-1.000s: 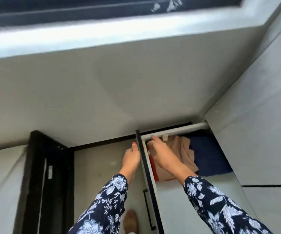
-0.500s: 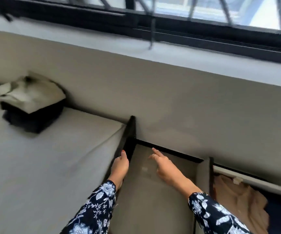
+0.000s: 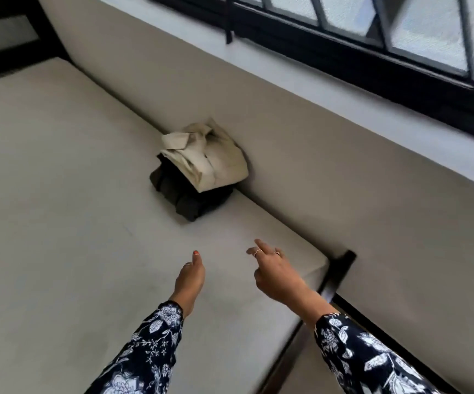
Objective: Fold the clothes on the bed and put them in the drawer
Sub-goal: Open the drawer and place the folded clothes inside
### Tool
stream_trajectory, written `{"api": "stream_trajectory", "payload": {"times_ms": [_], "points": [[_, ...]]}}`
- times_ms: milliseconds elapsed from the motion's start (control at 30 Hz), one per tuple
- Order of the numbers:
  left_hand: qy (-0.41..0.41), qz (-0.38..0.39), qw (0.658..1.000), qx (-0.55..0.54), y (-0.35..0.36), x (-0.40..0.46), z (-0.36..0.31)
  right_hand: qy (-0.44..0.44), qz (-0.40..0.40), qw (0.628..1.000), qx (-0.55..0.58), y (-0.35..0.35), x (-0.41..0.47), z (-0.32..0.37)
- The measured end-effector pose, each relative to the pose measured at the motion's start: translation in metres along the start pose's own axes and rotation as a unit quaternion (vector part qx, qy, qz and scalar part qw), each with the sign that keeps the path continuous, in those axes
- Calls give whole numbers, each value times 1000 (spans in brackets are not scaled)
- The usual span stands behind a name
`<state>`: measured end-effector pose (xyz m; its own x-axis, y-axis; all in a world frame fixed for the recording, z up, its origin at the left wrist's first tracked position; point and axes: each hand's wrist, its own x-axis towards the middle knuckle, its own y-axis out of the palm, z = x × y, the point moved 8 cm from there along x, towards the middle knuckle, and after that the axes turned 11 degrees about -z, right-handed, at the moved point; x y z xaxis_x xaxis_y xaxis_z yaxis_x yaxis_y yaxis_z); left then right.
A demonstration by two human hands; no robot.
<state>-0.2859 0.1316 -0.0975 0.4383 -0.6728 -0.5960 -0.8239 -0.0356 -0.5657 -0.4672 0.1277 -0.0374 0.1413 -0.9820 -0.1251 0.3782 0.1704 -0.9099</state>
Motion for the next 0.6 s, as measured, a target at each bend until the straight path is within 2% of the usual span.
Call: {"api": "stream_trajectory", "payload": {"times_ms": [133,400,600], "points": [[-39,-7,998,-45,-30,42,-5,-18,22,999,-33,-1,58,29],[-67,-25,992,-107,-55,103,-24,-62,27,995,-78,-11,139,61],[-97,-22,979,-175,-56,150,-30,-66,-30,996,-47,-38,220,69]]}}
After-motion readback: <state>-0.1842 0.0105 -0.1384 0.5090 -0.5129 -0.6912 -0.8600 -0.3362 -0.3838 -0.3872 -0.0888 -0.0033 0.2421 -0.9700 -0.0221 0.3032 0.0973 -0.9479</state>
